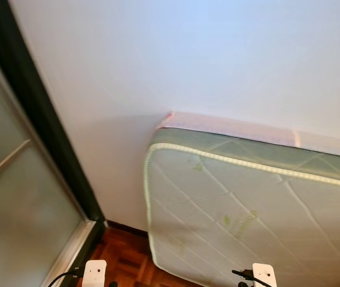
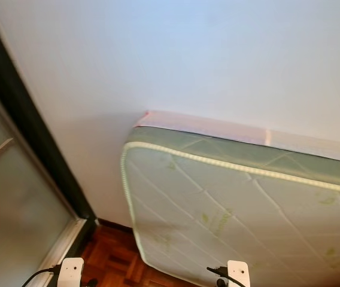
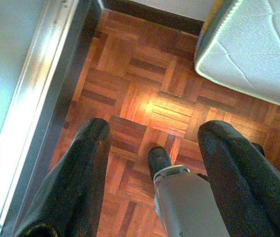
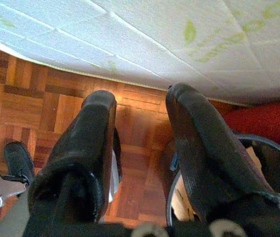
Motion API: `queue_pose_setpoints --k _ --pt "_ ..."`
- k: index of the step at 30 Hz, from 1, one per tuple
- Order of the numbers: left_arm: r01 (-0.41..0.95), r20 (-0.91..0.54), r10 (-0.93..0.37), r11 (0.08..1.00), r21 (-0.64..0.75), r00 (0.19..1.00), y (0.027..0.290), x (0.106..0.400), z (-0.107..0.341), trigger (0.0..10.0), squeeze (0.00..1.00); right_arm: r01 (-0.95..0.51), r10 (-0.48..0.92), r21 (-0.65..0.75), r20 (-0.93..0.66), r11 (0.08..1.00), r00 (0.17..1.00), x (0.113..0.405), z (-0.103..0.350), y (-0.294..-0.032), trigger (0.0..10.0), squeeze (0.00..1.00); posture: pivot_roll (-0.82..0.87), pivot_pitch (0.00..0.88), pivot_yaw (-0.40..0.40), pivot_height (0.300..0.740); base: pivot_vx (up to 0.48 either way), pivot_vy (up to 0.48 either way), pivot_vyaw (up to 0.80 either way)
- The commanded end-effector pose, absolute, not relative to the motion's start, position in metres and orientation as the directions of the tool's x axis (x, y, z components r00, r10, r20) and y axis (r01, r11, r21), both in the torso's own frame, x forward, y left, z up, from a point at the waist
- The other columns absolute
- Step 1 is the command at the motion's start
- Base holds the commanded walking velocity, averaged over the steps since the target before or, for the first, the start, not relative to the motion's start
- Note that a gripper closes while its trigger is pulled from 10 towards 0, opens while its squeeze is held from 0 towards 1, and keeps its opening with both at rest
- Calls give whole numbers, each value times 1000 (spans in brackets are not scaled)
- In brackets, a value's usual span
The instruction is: Clean up the room
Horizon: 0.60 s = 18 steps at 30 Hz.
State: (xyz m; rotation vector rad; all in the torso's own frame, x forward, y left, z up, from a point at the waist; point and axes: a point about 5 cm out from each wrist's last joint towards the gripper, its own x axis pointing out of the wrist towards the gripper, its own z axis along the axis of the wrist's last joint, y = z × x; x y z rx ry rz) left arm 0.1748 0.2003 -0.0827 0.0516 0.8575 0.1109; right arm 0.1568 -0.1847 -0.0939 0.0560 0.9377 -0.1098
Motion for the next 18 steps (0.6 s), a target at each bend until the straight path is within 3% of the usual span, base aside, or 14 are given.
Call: queue_pose_setpoints --k 1,4,6,18 --pt "-181 -770 112 983 -5 628 237 197 -67 10000 0 122 -58 10 -842 992 536 169 -85 -222 10000 0 4 0 -67 740 0 0 -650" --pt "-186 -772 115 983 -5 625 239 197 -67 10000 0 119 -50 16 -843 993 535 169 -85 -222 10000 0 6 0 -63 740 0 0 -652" --pt "-178 -777 125 984 18 617 240 197 -67 10000 0 120 -49 18 -844 993 534 169 -85 -222 10000 0 9 0 -62 740 0 480 -656" --pt "-108 -784 99 993 41 613 239 197 -67 10000 0 122 -51 16 -847 992 529 169 -85 -222 10000 0 10 0 -63 740 0 0 -653"
